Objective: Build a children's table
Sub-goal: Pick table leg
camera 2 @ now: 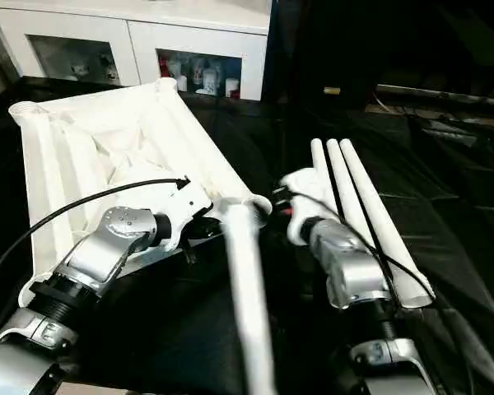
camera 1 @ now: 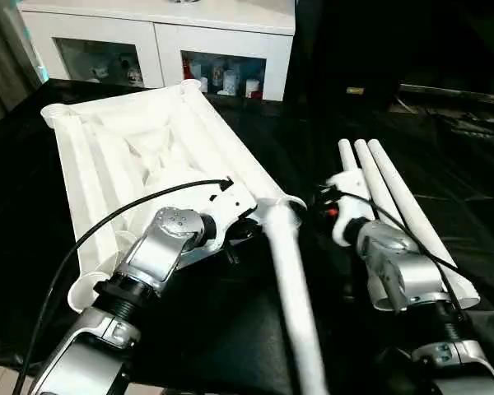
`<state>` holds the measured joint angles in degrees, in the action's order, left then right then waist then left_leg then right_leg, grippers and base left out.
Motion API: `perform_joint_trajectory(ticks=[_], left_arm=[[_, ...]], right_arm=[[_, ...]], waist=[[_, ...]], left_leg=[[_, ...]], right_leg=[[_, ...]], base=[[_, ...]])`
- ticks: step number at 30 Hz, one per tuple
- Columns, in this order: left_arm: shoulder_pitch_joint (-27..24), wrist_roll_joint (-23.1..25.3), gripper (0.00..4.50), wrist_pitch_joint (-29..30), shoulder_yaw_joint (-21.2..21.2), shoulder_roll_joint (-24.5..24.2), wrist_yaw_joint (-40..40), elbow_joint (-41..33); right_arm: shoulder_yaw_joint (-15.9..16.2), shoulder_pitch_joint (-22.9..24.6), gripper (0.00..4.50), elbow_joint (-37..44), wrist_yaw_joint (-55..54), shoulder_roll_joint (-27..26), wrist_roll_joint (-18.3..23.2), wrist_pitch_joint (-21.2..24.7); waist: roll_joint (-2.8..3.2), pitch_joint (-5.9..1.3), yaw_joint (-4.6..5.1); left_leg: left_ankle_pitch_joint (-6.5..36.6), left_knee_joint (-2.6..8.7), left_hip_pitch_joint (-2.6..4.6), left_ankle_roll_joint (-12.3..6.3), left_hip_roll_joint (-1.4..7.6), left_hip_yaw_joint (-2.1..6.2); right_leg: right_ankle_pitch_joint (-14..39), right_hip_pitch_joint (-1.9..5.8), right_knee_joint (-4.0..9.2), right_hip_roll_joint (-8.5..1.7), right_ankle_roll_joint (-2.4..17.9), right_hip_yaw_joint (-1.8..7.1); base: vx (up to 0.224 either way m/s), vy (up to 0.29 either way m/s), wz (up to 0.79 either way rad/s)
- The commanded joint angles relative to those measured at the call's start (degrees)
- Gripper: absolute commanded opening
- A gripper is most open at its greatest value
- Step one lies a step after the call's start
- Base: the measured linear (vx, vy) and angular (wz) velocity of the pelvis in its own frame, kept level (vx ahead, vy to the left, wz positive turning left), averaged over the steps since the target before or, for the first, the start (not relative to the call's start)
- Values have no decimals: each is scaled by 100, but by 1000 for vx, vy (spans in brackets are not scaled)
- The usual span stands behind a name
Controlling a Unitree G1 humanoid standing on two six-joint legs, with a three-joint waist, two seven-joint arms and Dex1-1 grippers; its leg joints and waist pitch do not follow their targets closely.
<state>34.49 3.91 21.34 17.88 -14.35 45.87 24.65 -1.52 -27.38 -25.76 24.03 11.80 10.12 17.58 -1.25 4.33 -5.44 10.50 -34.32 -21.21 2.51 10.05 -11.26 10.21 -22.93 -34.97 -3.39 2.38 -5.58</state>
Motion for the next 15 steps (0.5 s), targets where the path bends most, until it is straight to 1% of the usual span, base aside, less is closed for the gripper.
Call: perform_joint_trajectory(ticks=[1,3,5,7,8,9,10,11,12,13,14,15], left_arm=[[36,41,0,40,0,4,-64,-178],[34,39,0,53,1,2,-70,-180],[31,37,0,62,5,0,-74,-179],[23,40,0,74,6,-2,-94,-170],[5,49,0,76,14,-11,-107,-166],[-1,52,0,76,17,-14,-109,-165],[-12,63,0,75,28,-19,-111,-170],[-12,63,0,75,28,-19,-111,-170],[-36,86,0,79,46,-35,-126,-187],[-42,90,0,80,48,-41,-128,-193],[-42,90,0,80,48,-41,-128,-193],[-48,93,0,81,50,-47,-130,-201]], right_arm=[[-230,-170,370,69,-73,-15,237,162],[-264,-176,407,137,-71,-5,299,206],[-285,-179,407,202,-44,3,352,246],[-284,-175,434,347,-12,17,374,316],[-286,-178,445,582,39,32,416,481],[-287,-181,445,662,54,38,426,541],[-264,-169,449,833,92,83,446,693],[-264,-169,449,833,92,83,446,693],[-151,-115,449,1339,115,289,486,1356],[-115,-97,449,1481,112,357,491,1577],[-115,-97,449,1481,112,357,491,1577],[-70,-77,449,1645,101,440,497,1849]], waist=[[73,-464,-9],[77,-458,1],[85,-463,-2],[85,-467,2],[86,-467,3],[83,-467,3],[84,-464,0],[70,-461,-8],[10,-466,7],[26,-457,-9],[49,-465,-13],[46,-462,-8]], left_leg=[[930,387,96,-107,378,211],[930,386,92,-142,374,207],[904,381,93,-164,371,205],[871,382,90,-169,376,205],[865,384,91,-166,377,207],[863,383,89,-171,373,205],[873,385,93,-173,375,205],[881,386,99,-177,378,205],[880,386,97,-180,368,195],[794,393,92,-186,365,213],[745,388,93,-195,384,205],[779,386,90,-183,375,203]], right_leg=[[1108,332,454,-616,1015,400],[1068,331,450,-607,1037,397],[1064,337,452,-616,1039,399],[1025,335,443,-606,1044,397],[1007,336,439,-601,1045,396],[999,341,441,-601,1041,398],[1017,337,443,-603,1032,398],[1117,330,450,-610,994,400],[1195,343,462,-597,958,397],[1168,369,444,-582,941,396],[1123,336,438,-601,923,407],[1179,335,449,-603,910,402]], base=[[0,0,0],[0,0,0],[0,0,0],[0,0,0],[0,0,0],[0,0,0],[0,0,0],[0,0,0],[0,0,0],[0,0,0],[0,0,0],[0,0,0]])
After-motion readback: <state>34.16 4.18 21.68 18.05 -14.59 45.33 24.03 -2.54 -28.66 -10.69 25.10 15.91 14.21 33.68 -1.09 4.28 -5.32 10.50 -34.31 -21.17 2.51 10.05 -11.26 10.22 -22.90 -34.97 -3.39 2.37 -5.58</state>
